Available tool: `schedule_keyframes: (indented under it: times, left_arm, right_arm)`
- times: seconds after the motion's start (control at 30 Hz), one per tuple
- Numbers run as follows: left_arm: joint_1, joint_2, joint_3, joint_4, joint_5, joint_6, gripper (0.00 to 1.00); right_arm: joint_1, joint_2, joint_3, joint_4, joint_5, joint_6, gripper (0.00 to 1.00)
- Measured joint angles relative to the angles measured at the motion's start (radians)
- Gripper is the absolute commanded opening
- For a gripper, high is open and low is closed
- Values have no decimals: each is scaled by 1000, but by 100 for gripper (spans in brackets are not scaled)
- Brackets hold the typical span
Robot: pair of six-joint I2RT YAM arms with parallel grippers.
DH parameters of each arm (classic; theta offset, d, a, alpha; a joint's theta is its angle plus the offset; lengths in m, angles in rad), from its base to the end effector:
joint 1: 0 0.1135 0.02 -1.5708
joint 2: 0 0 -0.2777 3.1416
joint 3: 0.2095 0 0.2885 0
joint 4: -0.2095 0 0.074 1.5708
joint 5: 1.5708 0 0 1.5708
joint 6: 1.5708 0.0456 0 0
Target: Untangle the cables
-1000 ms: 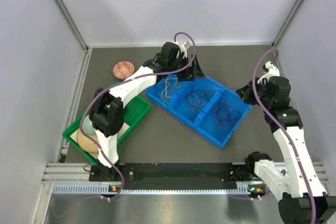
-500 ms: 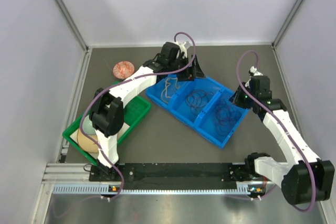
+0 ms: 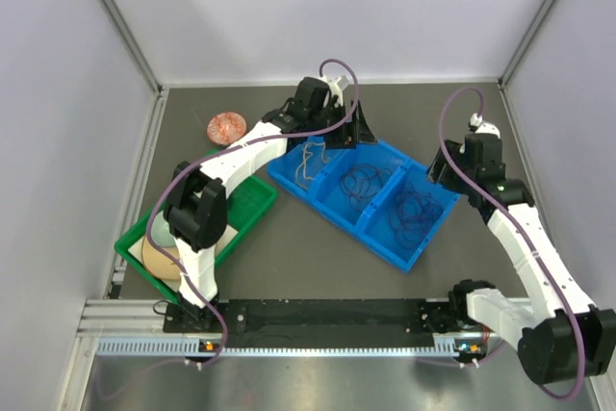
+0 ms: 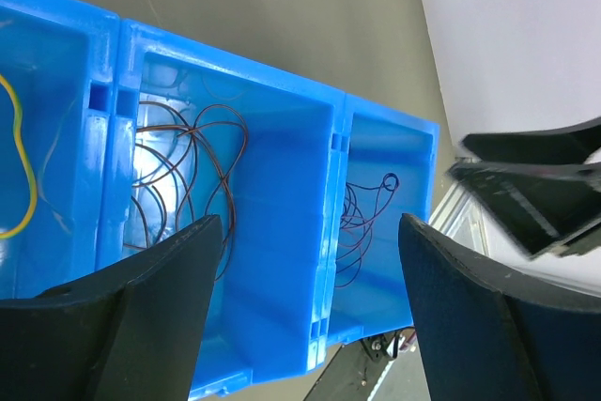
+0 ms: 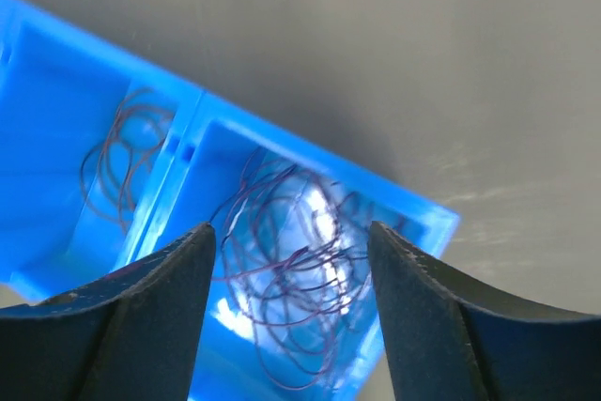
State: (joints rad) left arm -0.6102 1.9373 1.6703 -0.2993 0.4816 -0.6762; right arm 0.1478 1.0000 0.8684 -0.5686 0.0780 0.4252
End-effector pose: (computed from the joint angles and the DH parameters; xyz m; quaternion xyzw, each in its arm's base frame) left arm 0.4010 -0.3062 0.2948 0.0867 0.8545 -0.4477 0.2487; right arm 0.2467 0.0331 0.2927 0.1416 0.8951 0.0852 0.4142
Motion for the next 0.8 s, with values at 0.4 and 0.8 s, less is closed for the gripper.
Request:
schedule_keyframes:
  times: [0.4, 0.8]
  left_arm:
    - [59, -14, 2, -28, -21, 44, 81]
    - [235, -120, 26, -153, -136, 165, 84]
  right_arm:
    - [0, 1, 169, -155, 397, -3, 99]
    - [0, 53, 216, -203, 513, 3, 99]
